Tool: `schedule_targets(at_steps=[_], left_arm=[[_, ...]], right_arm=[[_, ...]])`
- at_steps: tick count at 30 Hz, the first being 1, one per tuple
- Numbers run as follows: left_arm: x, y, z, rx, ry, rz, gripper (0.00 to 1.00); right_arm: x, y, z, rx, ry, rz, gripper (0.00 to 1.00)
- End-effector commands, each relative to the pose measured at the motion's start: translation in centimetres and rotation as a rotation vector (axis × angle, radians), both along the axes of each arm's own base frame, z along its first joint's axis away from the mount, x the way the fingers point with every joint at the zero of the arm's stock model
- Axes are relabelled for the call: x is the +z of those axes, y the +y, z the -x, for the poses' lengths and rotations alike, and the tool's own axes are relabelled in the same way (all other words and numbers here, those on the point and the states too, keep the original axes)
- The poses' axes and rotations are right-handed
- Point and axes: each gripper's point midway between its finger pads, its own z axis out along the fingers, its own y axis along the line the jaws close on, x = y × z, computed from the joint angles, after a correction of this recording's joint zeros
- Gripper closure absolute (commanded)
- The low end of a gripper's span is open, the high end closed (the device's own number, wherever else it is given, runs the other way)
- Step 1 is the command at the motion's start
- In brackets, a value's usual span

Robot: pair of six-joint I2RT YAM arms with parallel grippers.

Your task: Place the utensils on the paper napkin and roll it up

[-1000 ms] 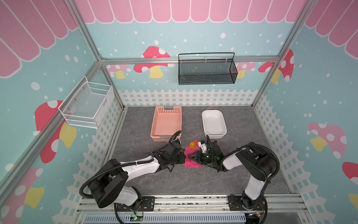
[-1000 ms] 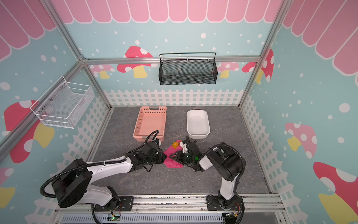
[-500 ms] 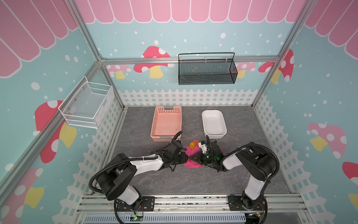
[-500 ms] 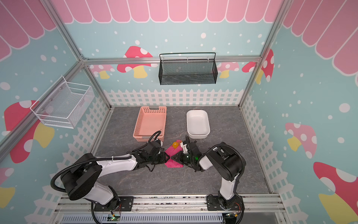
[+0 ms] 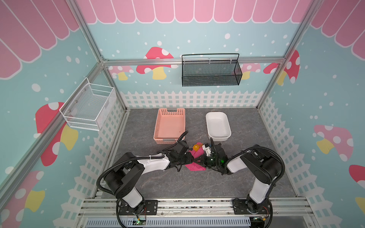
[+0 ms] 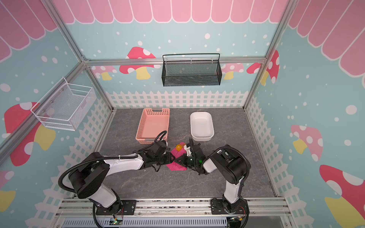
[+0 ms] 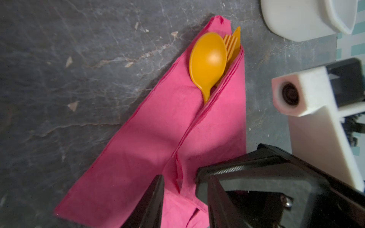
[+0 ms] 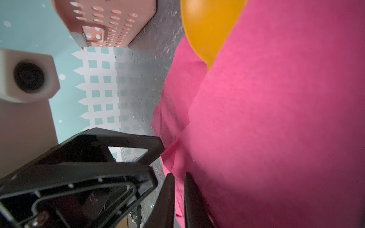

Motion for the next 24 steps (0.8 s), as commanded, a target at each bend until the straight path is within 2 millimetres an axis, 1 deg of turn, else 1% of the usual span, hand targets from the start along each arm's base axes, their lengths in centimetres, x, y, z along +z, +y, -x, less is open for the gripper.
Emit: schedule_targets(at_steps=[1, 8, 11, 15, 20, 24], left_arm=[[-0.7, 0.4, -0.2, 0.033, 0.035, -0.03, 0.61], [-1.3, 0.4, -0.2, 0.038, 0.058, -0.04, 0.61], [-1.1, -0.3, -0.1, 0.021, 0.056, -0.008, 0.61], [-0.8, -0.8, -0.3, 0.019, 0.051, 0.028, 0.68], [-0.8, -0.9, -0.3, 0.014, 0.051, 0.029, 0.76], [-1.0, -0.8, -0.2, 0.015, 0.058, 0.022, 0.78]], right_arm=[[-0.7, -0.2, 0.5, -0.004, 0.027, 0.013, 0.86], [-0.7, -0.2, 0.5, -0.006, 0.028, 0.013, 0.86], [-0.8, -0.3, 0.5, -0.006, 0.03, 0.014, 0.86], [-0.7, -0.2, 0.5, -0.006, 0.028, 0.013, 0.86], [-0.6, -0.1, 0.4, -0.006, 0.026, 0.011, 0.86], [-0.7, -0.2, 0.4, -0.006, 0.028, 0.011, 0.86]])
